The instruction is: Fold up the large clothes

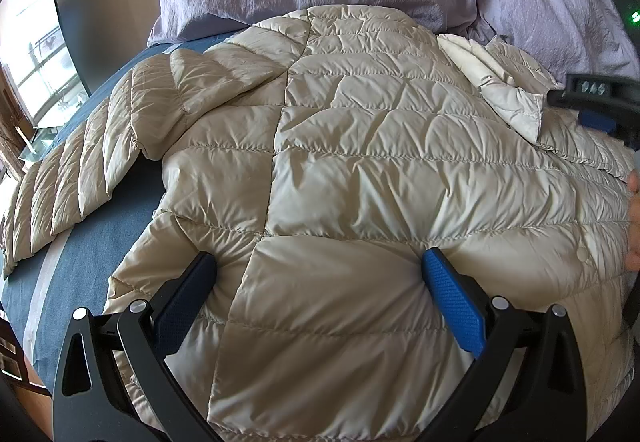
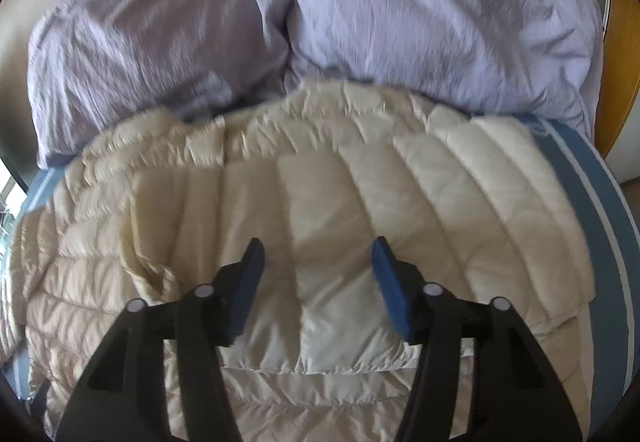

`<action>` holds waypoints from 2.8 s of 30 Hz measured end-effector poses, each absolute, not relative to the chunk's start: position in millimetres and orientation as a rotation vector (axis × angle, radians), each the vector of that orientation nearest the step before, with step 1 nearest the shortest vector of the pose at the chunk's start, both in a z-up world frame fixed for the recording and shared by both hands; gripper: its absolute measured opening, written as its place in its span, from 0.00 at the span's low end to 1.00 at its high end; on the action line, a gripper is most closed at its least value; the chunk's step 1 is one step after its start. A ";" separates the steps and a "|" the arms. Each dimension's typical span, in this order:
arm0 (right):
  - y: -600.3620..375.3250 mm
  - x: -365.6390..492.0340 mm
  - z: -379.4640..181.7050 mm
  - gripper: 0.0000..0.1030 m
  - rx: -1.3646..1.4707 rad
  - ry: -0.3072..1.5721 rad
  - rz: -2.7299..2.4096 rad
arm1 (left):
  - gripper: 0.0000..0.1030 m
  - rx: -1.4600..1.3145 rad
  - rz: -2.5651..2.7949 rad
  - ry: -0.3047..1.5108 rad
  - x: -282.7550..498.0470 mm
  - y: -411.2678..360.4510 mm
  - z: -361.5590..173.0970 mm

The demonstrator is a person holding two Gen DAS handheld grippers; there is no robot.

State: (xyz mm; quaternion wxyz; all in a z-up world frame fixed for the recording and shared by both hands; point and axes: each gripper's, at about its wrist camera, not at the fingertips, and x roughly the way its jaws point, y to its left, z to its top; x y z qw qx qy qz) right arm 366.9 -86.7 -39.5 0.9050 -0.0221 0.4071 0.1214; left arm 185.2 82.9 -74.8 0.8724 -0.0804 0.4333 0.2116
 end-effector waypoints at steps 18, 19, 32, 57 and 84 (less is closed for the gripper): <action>-40.6 342.1 -57.9 0.86 -0.133 0.878 0.322 | 0.99 -0.170 0.441 0.905 185.1 83.5 -74.7; -40.7 342.7 -59.1 0.87 -0.133 0.880 0.323 | 0.99 -0.170 0.441 0.905 184.9 83.9 -74.6; -33.8 342.4 -78.3 0.98 -0.175 0.892 0.322 | 0.99 -0.172 0.442 0.905 185.7 82.4 -75.7; -35.5 343.8 -78.6 0.98 -0.158 0.895 0.328 | 0.99 -0.373 0.646 0.843 114.5 201.4 -26.6; -36.1 343.3 -77.9 0.98 -0.147 0.894 0.329 | 0.83 -0.694 0.899 0.788 20.7 367.5 -51.9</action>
